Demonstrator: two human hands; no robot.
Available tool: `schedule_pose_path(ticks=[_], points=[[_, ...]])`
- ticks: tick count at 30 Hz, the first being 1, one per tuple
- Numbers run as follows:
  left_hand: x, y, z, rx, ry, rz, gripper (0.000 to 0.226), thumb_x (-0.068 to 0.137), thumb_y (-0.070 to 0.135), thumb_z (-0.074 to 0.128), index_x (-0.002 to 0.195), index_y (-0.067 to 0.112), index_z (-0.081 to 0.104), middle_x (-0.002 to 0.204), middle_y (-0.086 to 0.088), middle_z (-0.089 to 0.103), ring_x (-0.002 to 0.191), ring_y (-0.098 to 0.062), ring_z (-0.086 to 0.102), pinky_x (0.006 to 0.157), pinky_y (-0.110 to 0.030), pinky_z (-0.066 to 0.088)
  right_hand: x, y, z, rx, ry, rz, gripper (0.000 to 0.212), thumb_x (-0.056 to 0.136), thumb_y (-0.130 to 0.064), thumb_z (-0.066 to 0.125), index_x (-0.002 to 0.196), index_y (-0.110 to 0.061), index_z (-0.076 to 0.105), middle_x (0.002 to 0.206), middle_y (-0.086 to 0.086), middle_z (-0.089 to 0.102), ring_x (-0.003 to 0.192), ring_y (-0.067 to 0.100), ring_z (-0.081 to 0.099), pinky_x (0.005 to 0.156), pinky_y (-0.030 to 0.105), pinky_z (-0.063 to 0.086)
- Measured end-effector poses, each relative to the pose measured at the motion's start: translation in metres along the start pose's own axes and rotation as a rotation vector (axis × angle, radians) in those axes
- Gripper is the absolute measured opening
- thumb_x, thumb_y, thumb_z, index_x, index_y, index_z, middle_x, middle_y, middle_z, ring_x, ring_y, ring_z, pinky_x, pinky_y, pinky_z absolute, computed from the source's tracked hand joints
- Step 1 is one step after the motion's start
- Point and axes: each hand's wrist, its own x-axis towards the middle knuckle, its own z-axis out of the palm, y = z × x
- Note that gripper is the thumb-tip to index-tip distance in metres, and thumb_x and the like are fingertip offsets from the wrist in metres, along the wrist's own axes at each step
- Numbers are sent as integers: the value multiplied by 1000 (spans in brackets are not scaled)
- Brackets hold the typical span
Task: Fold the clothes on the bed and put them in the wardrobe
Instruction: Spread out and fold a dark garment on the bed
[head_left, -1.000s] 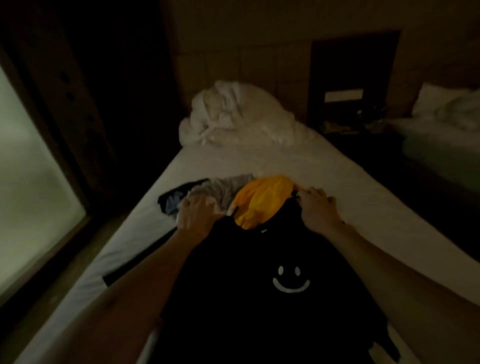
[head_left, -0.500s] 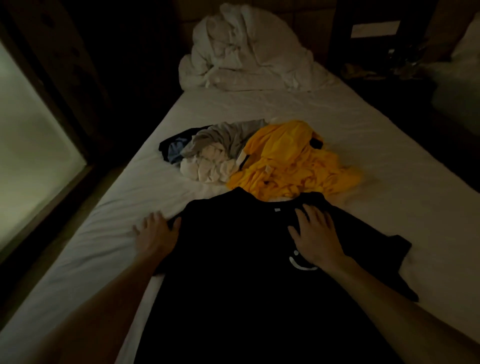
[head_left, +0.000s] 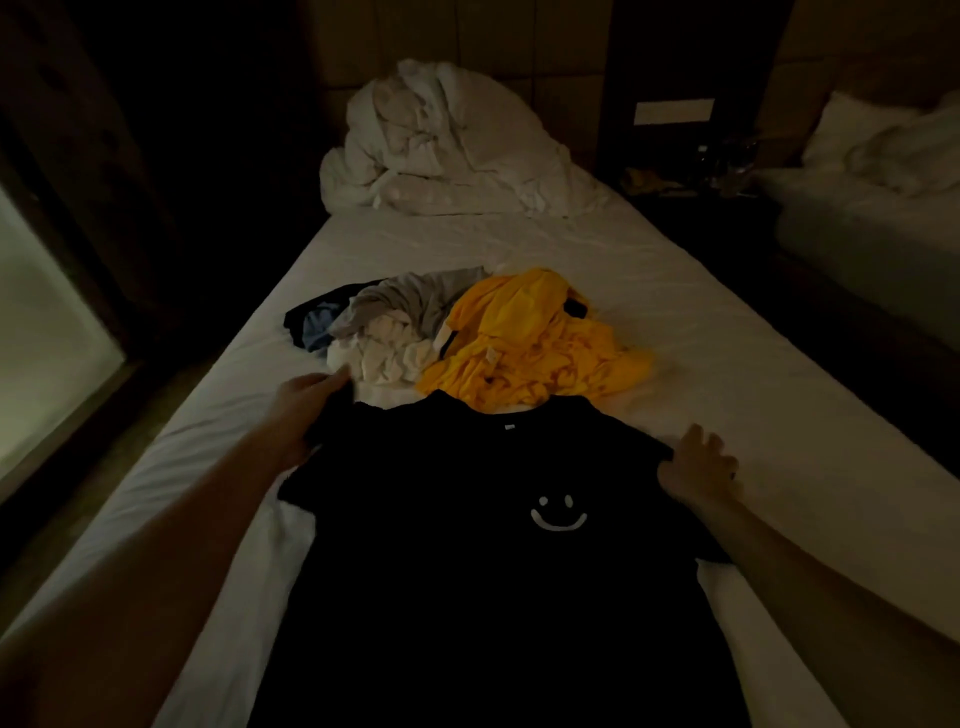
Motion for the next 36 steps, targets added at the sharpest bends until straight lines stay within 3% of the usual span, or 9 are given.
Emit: schedule_pose_path(ticks=[5, 7, 10, 14, 17, 24, 28, 31, 36], points=[[-2, -12, 41, -333, -277, -46, 48, 99, 49, 42, 127, 13, 55, 126, -13, 64, 104, -29, 67, 90, -41, 52, 8, 53, -13, 209, -90, 85, 72, 85, -40, 72, 130, 7, 42, 119, 24, 53, 106, 40, 56, 86, 46, 51], [-5, -40, 36, 172, -314, 169, 43, 101, 41, 43, 134, 15, 51, 143, -11, 50, 115, -20, 59, 97, -32, 44, 2, 58, -20, 328, -129, 22, 52, 89, -29, 69, 121, 8, 53, 105, 22, 61, 97, 40, 61, 88, 51, 53], [0, -99, 19, 1166, -649, 507, 80, 82, 82, 22, 149, 38, 22, 159, 15, 6, 148, -9, 10, 119, -29, 13, -13, 37, -37, 482, -96, -60, 33, 91, -24, 66, 117, -4, 61, 105, 15, 65, 94, 32, 64, 86, 46, 53], [13, -131, 25, 1273, -559, 479, 88, 71, 90, -5, 148, 49, -1, 154, 22, -19, 146, -4, -18, 121, -42, -4, -36, -31, -58, 636, 77, -208, 7, 81, -17, 69, 86, -13, 66, 87, 7, 66, 82, 26, 64, 74, 40, 54], [8, -131, 50, 1270, -398, 419, 89, 75, 82, -6, 152, 39, -2, 158, 14, -16, 146, -11, -16, 120, -46, -5, -52, -99, -42, 707, 123, -232, 6, 75, -14, 68, 79, -14, 64, 81, 5, 64, 78, 24, 62, 62, 29, 49], [-32, -131, 34, 930, -280, 439, 72, 93, 69, 18, 154, 35, 5, 160, 13, -5, 149, -14, 1, 122, -45, 5, -108, -139, 47, 761, -565, -204, 49, 96, -41, 55, 138, -17, 44, 129, 6, 52, 112, 27, 60, 94, 38, 53], [-82, -136, -14, 845, -182, 226, 65, 93, 54, 50, 148, 23, 33, 141, -12, 47, 121, -30, 54, 98, -44, 46, -141, -55, 53, 604, -286, -318, 25, 98, -25, 55, 122, -16, 50, 108, 3, 62, 90, 16, 62, 85, 35, 53], [-129, -141, -30, 1007, -97, 75, 68, 86, 59, 59, 129, 8, 48, 119, -15, 55, 104, -34, 60, 81, -37, 48, -185, 22, 62, 397, -176, -327, 48, 92, -30, 65, 131, -11, 43, 119, 7, 54, 107, 24, 56, 86, 31, 47], [-212, -155, -29, 1038, -117, -22, 76, 83, 69, 56, 124, 5, 56, 120, -18, 62, 108, -35, 60, 94, -40, 48, -260, 94, 82, -4, 9, -248, 66, 84, -58, 63, 123, -10, 41, 120, 11, 43, 114, 35, 42, 88, 45, 42]])
